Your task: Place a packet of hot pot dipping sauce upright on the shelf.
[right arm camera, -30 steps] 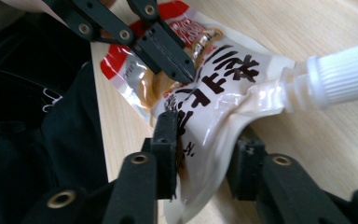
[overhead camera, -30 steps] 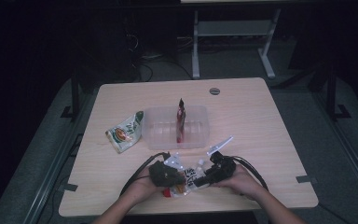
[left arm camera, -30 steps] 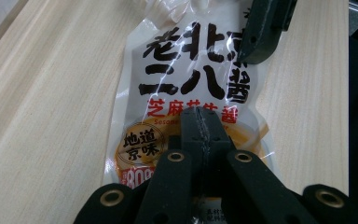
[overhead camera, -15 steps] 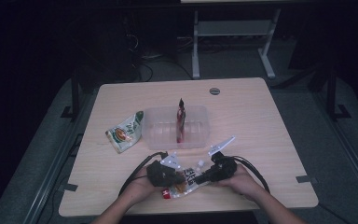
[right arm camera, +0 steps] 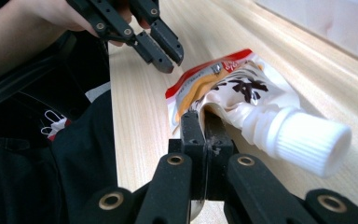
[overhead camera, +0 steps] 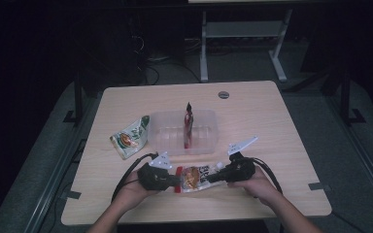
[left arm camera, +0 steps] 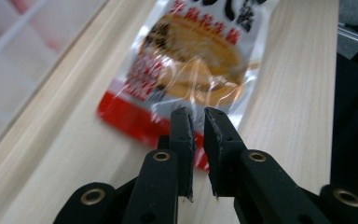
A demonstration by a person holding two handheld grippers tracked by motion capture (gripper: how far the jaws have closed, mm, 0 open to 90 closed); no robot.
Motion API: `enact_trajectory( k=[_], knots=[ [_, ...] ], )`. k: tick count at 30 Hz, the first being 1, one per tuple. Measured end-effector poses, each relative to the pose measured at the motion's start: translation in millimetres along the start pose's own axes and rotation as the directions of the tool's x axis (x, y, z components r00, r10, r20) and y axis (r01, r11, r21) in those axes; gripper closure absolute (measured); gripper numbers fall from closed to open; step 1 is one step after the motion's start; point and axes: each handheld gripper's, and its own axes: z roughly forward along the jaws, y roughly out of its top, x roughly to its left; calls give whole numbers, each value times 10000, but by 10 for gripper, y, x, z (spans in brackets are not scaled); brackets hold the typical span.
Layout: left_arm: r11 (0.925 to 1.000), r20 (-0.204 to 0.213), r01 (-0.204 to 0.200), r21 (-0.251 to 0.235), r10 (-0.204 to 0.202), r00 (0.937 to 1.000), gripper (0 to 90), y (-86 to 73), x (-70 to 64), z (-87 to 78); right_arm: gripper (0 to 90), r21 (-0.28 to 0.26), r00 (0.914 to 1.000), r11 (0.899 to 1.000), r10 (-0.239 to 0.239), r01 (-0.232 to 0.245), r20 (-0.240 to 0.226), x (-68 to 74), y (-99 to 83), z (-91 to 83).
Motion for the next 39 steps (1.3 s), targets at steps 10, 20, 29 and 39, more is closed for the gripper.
enact_trajectory(
  k=[10,20,29,39],
  knots=[
    [9997,3,-139,208,139,9999,801,9,7,71,897,-372,9976,9979,-546,530,-437,88,57,-61],
    [9991,413,-351,258,340,9986,802,85,-104,216,896,-691,9922,9952,-764,698,-982,152,112,-85],
    [9995,1134,-151,-261,180,9934,854,180,-186,296,896,-1251,9852,9870,-1167,1010,-1252,221,206,-88],
    [9985,1456,-368,-409,424,9884,896,229,-239,335,896,-1364,9828,9849,-1253,1067,-1358,275,249,-67]
  ],
)
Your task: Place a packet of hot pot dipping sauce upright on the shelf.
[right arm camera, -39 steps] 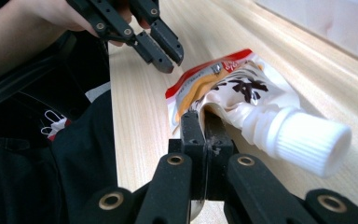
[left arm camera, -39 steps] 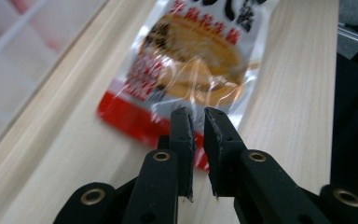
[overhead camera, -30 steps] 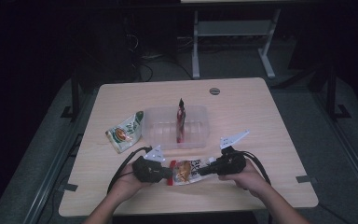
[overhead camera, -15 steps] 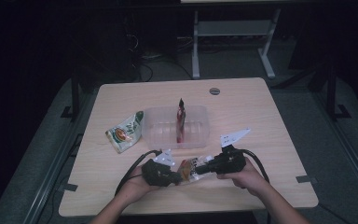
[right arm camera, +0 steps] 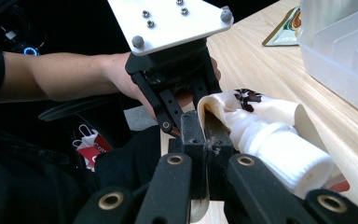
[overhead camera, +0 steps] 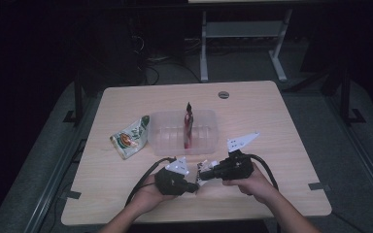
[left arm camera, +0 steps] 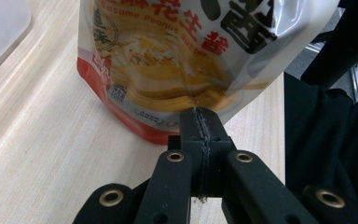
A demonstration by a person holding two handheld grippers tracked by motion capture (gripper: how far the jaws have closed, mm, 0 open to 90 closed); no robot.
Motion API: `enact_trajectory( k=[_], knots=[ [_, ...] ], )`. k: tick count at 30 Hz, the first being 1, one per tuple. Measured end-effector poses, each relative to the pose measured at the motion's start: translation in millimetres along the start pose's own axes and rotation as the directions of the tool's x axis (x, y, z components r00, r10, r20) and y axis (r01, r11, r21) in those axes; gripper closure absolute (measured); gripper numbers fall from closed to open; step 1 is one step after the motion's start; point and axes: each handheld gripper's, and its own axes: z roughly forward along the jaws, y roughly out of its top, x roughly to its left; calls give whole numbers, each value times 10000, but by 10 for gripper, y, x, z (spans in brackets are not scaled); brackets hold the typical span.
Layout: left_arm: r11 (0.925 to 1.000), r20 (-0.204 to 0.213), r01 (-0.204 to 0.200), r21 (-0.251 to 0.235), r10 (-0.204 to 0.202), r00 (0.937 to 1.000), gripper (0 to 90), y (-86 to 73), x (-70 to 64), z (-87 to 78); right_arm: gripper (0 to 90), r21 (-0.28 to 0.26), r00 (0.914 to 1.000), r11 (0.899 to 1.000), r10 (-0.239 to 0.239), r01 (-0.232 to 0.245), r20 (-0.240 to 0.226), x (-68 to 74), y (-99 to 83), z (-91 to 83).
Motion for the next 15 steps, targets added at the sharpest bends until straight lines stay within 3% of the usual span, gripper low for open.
enact_trajectory(
  k=[15],
  knots=[
    [9988,-347,478,-124,-482,9982,882,-85,117,-173,896,-325,9994,9995,-37,48,343,-2,31,-158]
  ],
)
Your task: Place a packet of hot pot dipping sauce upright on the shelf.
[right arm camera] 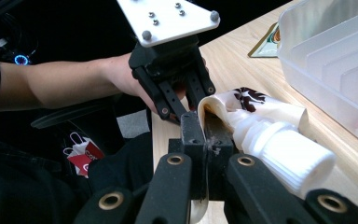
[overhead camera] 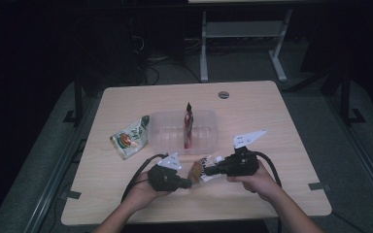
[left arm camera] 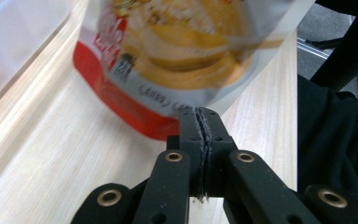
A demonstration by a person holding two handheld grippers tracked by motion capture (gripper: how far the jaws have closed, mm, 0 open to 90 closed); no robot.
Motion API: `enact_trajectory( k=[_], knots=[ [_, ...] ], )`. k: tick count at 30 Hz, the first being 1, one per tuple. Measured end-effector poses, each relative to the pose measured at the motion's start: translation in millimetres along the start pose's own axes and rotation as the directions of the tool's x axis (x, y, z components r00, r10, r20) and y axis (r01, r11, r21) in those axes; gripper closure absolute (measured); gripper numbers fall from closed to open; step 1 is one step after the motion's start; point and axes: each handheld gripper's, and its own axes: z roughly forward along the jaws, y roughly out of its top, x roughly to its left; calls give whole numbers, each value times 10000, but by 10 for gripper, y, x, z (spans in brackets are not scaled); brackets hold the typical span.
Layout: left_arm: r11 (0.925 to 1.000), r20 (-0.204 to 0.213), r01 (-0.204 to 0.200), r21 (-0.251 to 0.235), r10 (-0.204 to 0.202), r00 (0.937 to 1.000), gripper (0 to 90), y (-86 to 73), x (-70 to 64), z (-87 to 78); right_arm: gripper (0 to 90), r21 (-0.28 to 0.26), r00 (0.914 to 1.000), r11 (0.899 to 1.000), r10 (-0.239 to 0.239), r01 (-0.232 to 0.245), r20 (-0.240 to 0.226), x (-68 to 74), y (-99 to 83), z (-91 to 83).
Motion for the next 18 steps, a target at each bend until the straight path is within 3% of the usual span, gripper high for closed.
enact_trajectory(
  k=[10,18],
  knots=[
    [9996,-272,211,196,-206,9994,818,-118,107,-139,895,-96,9999,9999,-69,70,121,8,25,-78],
    [9971,-419,756,69,-753,9963,709,-182,148,-221,895,-83,9996,9998,-169,171,248,39,131,-138]
  ],
)
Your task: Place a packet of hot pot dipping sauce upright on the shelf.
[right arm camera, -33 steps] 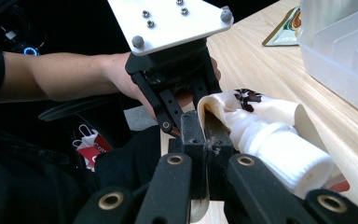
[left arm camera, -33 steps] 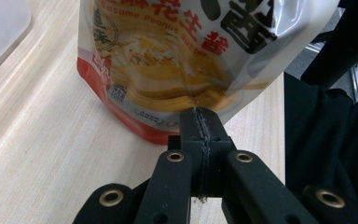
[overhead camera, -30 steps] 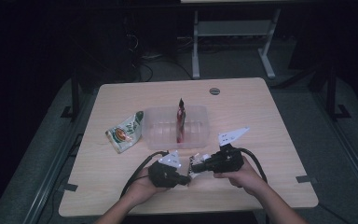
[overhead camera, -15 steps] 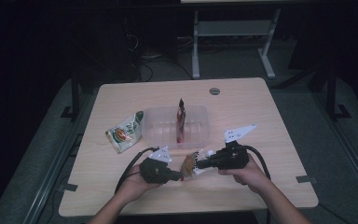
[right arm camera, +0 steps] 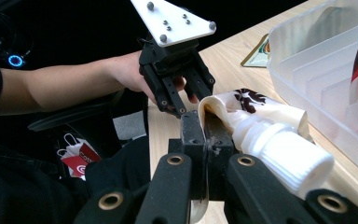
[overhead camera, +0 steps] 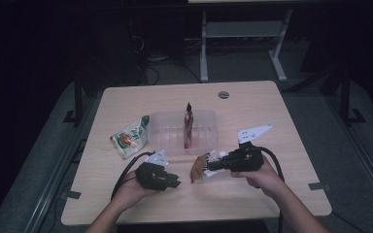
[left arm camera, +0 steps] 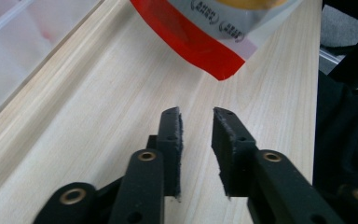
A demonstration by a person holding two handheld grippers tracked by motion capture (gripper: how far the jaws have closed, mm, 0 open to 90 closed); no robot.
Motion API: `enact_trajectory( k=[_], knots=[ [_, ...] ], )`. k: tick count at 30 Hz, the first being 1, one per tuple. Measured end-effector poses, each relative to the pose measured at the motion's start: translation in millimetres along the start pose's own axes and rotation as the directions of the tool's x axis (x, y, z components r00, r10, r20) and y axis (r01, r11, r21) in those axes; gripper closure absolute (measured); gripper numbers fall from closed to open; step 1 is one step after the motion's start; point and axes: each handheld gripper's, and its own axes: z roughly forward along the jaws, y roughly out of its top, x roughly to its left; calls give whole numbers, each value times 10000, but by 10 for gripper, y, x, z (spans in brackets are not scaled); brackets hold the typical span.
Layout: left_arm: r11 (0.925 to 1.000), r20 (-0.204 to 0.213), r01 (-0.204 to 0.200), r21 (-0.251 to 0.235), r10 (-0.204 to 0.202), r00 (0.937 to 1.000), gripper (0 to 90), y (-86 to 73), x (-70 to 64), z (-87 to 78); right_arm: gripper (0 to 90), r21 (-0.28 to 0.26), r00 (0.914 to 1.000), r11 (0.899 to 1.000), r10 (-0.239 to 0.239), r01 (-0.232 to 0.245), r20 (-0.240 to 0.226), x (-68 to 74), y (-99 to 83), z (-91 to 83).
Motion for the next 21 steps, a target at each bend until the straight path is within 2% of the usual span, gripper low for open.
enact_trajectory(
  k=[3,11,20,21],
  knots=[
    [9999,-52,130,40,-129,9999,656,-21,10,-18,895,135,10000,9999,-41,40,53,-8,38,3],
    [9991,-133,423,44,-422,9990,530,-50,46,-35,895,5,9993,9993,-365,365,-26,-12,229,50],
    [9996,-85,199,203,-197,9998,342,-58,23,-13,894,1,9976,9977,-674,674,-155,-10,467,164],
    [9996,-99,59,292,-56,9999,328,-58,30,-21,895,4,9974,9976,-698,698,-168,-15,489,176]
  ],
)
